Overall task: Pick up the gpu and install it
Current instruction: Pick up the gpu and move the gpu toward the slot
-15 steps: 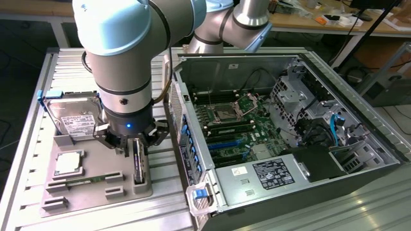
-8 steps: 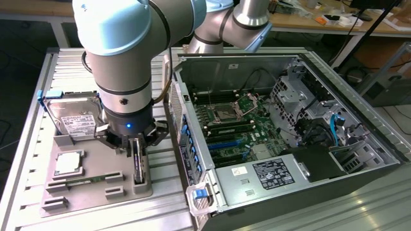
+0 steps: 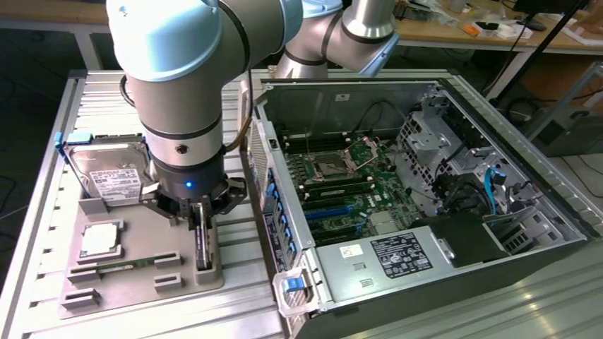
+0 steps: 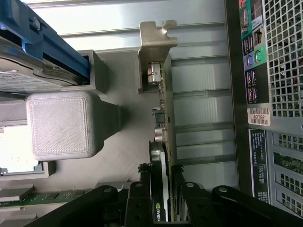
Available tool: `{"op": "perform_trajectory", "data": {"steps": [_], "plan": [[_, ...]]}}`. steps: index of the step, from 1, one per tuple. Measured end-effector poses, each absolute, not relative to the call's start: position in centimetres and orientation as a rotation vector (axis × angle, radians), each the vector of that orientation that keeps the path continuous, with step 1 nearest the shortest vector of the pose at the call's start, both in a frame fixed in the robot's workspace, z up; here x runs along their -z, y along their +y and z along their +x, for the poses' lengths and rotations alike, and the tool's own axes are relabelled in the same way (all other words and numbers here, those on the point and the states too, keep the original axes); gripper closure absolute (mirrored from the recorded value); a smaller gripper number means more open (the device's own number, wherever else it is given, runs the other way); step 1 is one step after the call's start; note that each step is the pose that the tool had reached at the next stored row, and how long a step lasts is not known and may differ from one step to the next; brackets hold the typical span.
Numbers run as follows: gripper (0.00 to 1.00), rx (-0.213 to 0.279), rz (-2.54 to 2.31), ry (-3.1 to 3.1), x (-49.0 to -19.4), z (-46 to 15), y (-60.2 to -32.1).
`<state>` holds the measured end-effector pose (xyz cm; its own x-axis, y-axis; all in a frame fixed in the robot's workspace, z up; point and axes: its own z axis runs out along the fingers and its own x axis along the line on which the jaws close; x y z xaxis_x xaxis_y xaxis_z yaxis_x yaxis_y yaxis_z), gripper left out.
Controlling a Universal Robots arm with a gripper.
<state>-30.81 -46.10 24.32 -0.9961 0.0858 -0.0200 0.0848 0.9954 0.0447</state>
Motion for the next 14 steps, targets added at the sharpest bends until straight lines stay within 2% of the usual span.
{"op": "perform_trajectory", "data": {"steps": [14], "plan": [[0.73, -0.069, 0.133, 3.116, -24.32, -30.81, -46.10]]}}
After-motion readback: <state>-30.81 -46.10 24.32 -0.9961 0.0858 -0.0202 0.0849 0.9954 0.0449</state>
